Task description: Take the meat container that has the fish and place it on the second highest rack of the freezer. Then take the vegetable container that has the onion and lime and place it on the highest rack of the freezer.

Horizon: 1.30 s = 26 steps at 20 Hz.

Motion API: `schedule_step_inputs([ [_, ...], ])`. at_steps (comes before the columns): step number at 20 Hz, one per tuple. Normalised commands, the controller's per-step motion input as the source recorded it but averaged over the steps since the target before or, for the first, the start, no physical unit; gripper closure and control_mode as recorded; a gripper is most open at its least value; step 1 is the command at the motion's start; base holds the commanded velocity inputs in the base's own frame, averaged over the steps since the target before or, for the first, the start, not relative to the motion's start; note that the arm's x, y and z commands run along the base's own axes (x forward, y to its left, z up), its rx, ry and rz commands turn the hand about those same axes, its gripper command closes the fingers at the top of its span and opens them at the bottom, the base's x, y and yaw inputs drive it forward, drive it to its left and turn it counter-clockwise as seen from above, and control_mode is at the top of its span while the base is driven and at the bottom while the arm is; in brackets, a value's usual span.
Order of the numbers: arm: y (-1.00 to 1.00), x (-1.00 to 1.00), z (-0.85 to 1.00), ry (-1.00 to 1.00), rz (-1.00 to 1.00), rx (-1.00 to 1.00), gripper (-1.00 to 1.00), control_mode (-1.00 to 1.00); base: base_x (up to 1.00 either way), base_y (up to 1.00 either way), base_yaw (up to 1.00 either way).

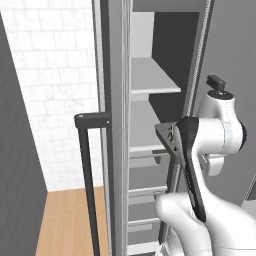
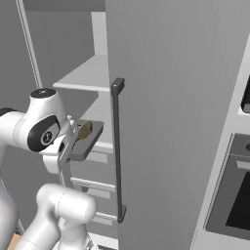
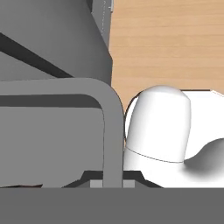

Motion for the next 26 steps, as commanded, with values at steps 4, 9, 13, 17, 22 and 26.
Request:
schedule_step_inputs([
  [4,0.0,0.0,0.0,0.0,0.0,0.0,1.0,1.0,0.11,0.17,0.0],
  [9,0.32,0.48,-0.21,0.0,0.0,0.0,1.0,-1.0,0.04,0.03,0.0],
  [13,0.26,0.97,-0.27,0.0,0.0,0.02,1.0,-1.0,0.0,0.0,0.0],
  [17,0.01,1.0,-0.15,0.0,0.0,0.05,1.0,-1.0,0.0,0.0,0.0],
  [22,0.0,0.78,-0.19,-0.13,0.0,0.0,1.0,-1.0,0.0,0.0,0.0],
  [26,0.0,0.91,-0.44,-0.13,0.0,0.0,1.0,-1.0,0.0,0.0,0.0],
])
